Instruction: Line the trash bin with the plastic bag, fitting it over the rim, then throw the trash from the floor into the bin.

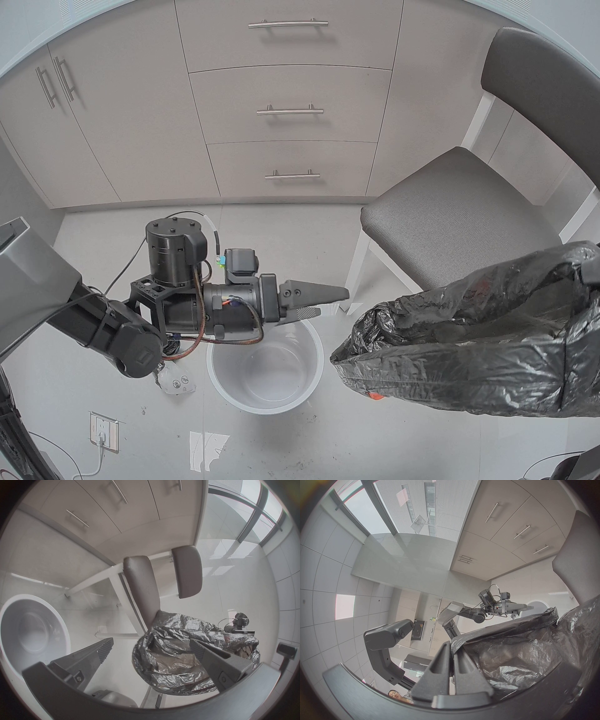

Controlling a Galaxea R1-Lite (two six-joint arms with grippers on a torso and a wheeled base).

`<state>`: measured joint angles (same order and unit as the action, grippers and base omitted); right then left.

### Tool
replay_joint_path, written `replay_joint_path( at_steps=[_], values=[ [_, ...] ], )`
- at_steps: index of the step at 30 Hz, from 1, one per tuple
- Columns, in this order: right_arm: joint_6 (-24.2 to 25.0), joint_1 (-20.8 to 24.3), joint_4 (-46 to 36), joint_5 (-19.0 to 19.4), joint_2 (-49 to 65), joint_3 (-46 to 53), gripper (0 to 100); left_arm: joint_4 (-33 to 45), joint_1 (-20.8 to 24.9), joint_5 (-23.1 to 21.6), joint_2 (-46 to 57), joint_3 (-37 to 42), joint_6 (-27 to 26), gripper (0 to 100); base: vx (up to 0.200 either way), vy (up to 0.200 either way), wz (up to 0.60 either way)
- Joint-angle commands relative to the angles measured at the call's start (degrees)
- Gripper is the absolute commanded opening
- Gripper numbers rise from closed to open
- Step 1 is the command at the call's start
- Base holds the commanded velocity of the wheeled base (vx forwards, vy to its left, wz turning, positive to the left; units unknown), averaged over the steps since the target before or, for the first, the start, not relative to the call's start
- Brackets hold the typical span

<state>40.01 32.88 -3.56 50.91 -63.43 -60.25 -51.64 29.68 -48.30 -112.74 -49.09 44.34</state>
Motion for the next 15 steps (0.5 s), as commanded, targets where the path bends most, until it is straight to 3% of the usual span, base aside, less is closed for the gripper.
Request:
replay_joint_path(
  at_steps=[1, 8, 15],
  values=[
    [-0.1, 0.4, 0.0, 0.1, 0.5, 0.0, 0, 0.0, 4.8, 0.0, 0.0, 0.6, -0.5, 100, 0.000, 0.000, 0.00],
    [-1.2, 0.4, 0.0, 0.1, 0.8, 0.1, 0, 0.0, 11.6, 1.7, -1.3, 1.4, -0.8, 100, 0.000, 0.000, 0.00],
    [-1.2, 0.4, 0.0, 0.2, 0.9, 0.1, 0, 0.0, 12.3, 2.6, -4.7, 1.1, -0.8, 100, 0.000, 0.000, 0.00]
  ],
)
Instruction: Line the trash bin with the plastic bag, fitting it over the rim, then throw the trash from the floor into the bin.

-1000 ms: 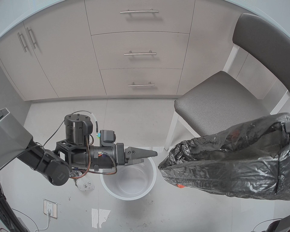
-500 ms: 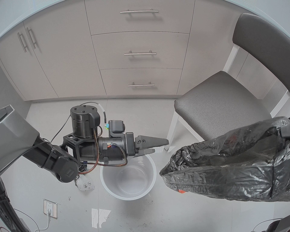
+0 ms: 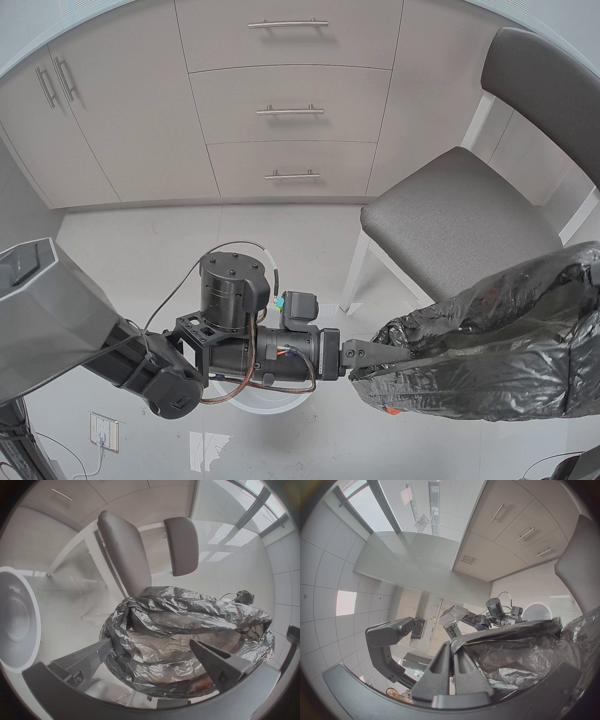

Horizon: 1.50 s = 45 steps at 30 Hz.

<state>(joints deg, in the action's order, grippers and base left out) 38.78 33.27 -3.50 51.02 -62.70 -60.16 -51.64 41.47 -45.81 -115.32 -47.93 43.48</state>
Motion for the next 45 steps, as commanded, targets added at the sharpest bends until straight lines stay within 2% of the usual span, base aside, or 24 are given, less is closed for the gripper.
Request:
replay_joint_path(
  at_steps=[1, 5, 9, 10, 11, 13, 25, 37, 45],
  values=[
    [0.0, 0.0, 0.0, 0.0, 0.2, 0.0, 0, 0.0, 0.5, 0.2, -2.2, -0.1, 0.0, 100, 0.000, 0.000, 0.00],
    [-0.1, 0.0, 0.1, 0.0, 0.2, 0.0, 0, 0.0, 0.1, 0.4, -3.2, 0.0, -0.2, 100, 0.000, 0.000, 0.00],
    [-0.1, 0.0, 0.1, 0.0, 0.3, 0.0, 0, 0.0, -1.0, 0.8, -6.5, -0.6, -7.0, 100, 0.000, 0.000, 0.00],
    [-0.1, 0.0, 0.1, 0.0, 0.3, 0.0, 0, 0.0, -1.0, 1.0, -6.6, -0.7, -7.3, 100, 0.000, 0.000, 0.00],
    [-0.1, 0.0, 0.1, 0.0, 0.4, 0.0, 0, 0.1, -1.0, 2.5, -7.6, -0.9, -9.8, 100, 0.000, 0.000, 0.00],
    [-0.1, 0.0, 0.1, 0.0, 0.6, 0.1, 0, 0.1, -1.0, 3.5, -8.7, -1.2, -10.7, 100, 0.000, 0.000, 0.00],
    [-0.1, 0.0, 0.1, 0.5, 1.4, 1.2, 0, 0.0, -0.6, 10.0, -7.7, -3.0, -10.6, 100, 0.000, 0.000, 0.00],
    [-0.1, 0.0, 0.0, 0.5, 2.6, 2.2, 0, 0.1, 3.4, 10.5, -3.9, -2.0, -9.1, 100, 0.000, 0.000, 0.00],
    [-0.1, -0.5, 0.0, 0.6, 3.8, 2.3, 0, 0.1, 3.4, 10.4, -3.8, -2.0, -8.9, 100, 0.000, 0.000, 0.00]
  ],
)
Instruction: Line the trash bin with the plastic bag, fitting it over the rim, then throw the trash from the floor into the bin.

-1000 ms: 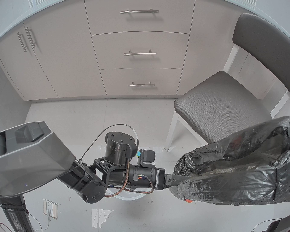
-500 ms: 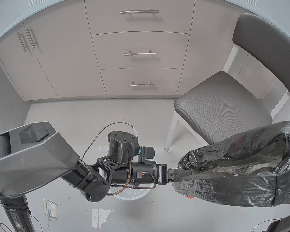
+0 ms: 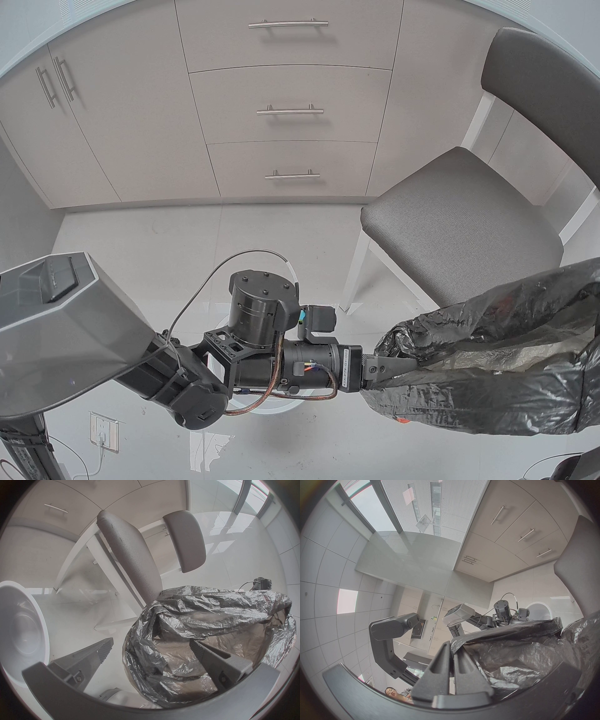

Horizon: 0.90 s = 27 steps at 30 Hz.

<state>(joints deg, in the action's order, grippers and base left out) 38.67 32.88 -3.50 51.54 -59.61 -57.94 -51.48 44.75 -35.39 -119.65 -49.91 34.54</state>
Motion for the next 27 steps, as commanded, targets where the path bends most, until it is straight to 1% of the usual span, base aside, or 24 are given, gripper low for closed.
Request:
replay_joint_path(
  at_steps=[1, 7, 8, 11, 17, 22, 25, 26, 27],
  values=[
    [0.0, -0.2, 0.0, 0.0, 0.9, 0.1, 0, -0.1, 0.1, -0.1, 0.6, 0.0, 0.1, 100, 0.000, 0.000, 0.00],
    [0.1, -0.4, 0.1, 0.0, 1.3, 0.1, 0, -0.1, 1.3, -0.1, 1.4, 0.1, 0.8, 100, 0.000, 0.000, 0.00],
    [0.1, -0.4, 0.1, 0.0, 1.3, 0.2, 0, -0.2, 1.7, -0.1, 1.8, 0.0, 2.9, 0, 0.000, 0.000, 0.00],
    [0.0, -0.3, 0.1, 0.0, 1.3, 0.4, 0, -0.2, 2.1, -0.4, 2.8, -0.2, 6.8, 0, 0.000, 0.000, 0.00],
    [0.0, -0.3, 0.1, 0.0, 1.3, 0.5, 0, -1.5, 2.8, -0.2, 3.3, 0.5, 7.7, 0, 0.000, 0.000, 0.00],
    [-0.3, -0.3, 0.1, -0.2, 1.3, 1.1, 0, -4.9, 2.4, 0.0, 7.6, 5.3, 11.9, 0, 0.000, 0.000, 0.00],
    [-2.6, -0.4, 0.1, -0.5, 1.3, 2.6, 0, -8.5, 1.1, 0.1, 11.1, 8.1, 14.5, 0, 0.000, 0.000, 0.00],
    [-4.7, -0.6, 0.1, -0.6, 1.3, 3.4, 0, -10.2, 0.0, 0.2, 13.2, 9.5, 15.6, 0, 0.000, 0.000, 0.00],
    [-5.6, -0.7, 0.0, -0.6, 1.3, 3.8, 0, -10.9, -0.5, 0.4, 14.2, 10.2, 16.1, 0, 0.000, 0.000, 0.00]
  ],
)
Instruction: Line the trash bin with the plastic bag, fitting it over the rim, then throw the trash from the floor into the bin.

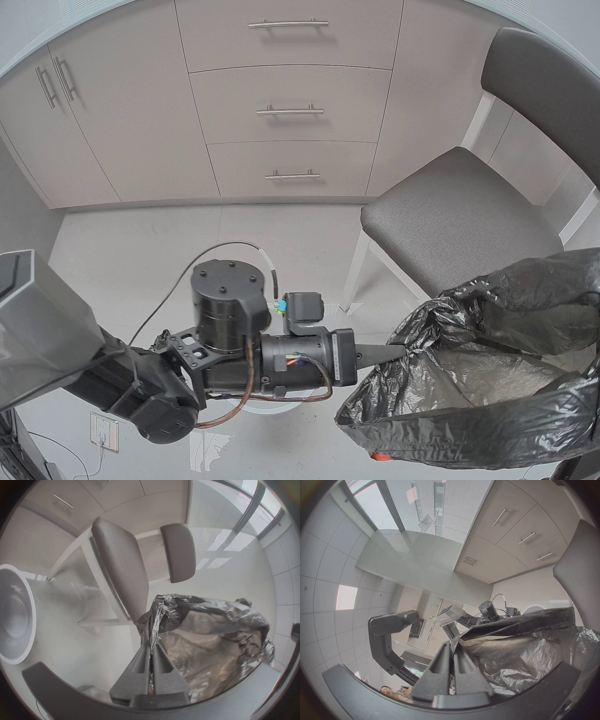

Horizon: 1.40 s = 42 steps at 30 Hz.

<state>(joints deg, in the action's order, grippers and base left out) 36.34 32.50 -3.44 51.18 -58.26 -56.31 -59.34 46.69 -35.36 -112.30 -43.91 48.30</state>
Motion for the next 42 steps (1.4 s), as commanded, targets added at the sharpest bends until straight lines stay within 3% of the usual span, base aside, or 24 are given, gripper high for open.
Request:
replay_joint_path(
  at_steps=[1, 3, 5, 8, 9, 15, 19, 24, 28, 32, 42],
  values=[
    [-6.0, -0.4, -0.1, -0.3, 0.0, 3.2, 0, -3.9, -3.4, 0.8, 9.4, 5.7, 2.8, 0, 0.000, 0.000, 0.00],
    [-9.3, -0.5, -0.1, -0.6, -0.1, 4.3, 0, -4.2, -4.6, 0.8, 11.5, 7.1, 2.6, 0, 0.000, 0.000, 0.00],
    [-15.1, -1.0, -0.1, -3.5, -0.5, 5.8, 0, -4.2, -8.6, 0.8, 15.5, 9.9, 2.4, 0, 0.000, 0.000, 0.00],
    [-16.9, -0.3, 0.0, -8.9, -1.1, 6.7, 0, -4.2, -11.2, 0.6, 17.6, 11.8, 2.4, 0, 0.000, 0.000, 0.00],
    [-17.8, 0.8, 0.1, -12.9, -1.9, 7.4, 0, -4.2, -12.1, 0.3, 19.7, 13.4, 3.0, 0, 0.000, 0.000, 0.00],
    [-20.9, 5.3, 0.7, -19.8, -3.4, 9.4, 0, -3.7, -11.7, 0.3, 28.3, 19.6, 3.0, 0, 0.000, 0.000, 0.00],
    [-19.7, 5.9, 3.6, -19.9, -5.1, 10.5, 0, -3.4, -13.0, 0.3, 33.5, 22.2, 3.0, 0, 0.000, 0.000, 0.00],
    [-13.1, 10.5, 20.6, -19.6, -10.3, 17.0, 0, -1.2, -13.8, 0.3, 37.9, 23.5, 3.0, 0, 0.000, 0.000, 0.00],
    [-9.2, 12.9, 29.3, -18.0, -16.0, 20.2, 0, 1.7, -17.2, 0.3, 38.6, 23.4, 3.0, 0, 0.000, 0.000, 0.00],
    [-8.9, 12.9, 33.8, -14.6, -21.1, 21.4, 0, 2.3, -19.9, 0.3, 38.6, 23.7, 3.0, 0, 0.000, 0.000, 0.00],
    [-8.7, 13.6, 42.0, -14.7, -31.5, 17.8, 0, 2.4, -27.8, 0.4, 39.8, 24.8, 3.0, 0, 0.000, 0.000, 0.00]
  ],
)
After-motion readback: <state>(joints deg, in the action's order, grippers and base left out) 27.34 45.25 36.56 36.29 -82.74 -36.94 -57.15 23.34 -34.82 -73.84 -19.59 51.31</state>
